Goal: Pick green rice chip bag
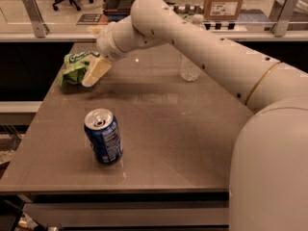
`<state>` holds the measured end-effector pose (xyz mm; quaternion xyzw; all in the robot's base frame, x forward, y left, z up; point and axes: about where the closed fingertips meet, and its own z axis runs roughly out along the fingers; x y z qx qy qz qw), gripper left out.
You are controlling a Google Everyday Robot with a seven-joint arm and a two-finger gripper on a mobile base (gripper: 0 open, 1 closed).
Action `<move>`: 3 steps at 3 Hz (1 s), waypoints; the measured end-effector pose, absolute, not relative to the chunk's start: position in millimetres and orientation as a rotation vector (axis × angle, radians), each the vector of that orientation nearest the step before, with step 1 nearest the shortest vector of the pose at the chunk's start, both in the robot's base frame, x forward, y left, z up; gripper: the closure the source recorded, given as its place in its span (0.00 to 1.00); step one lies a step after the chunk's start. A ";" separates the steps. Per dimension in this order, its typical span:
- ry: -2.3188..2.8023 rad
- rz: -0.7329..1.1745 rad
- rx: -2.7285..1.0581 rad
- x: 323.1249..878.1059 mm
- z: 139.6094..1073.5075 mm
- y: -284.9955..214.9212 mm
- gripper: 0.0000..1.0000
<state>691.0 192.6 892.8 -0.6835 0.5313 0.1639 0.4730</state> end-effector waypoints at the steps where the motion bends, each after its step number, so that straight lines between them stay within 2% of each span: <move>1: 1.292 0.485 -1.686 679.5 884.4 230.3 0.00; 2: 1.266 0.565 -1.705 668.3 873.3 263.9 0.18; 3: 1.290 0.630 -1.694 664.4 849.3 275.3 0.41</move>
Offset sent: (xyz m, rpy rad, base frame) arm -0.0331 0.1041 -0.0293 0.0690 0.1283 0.1563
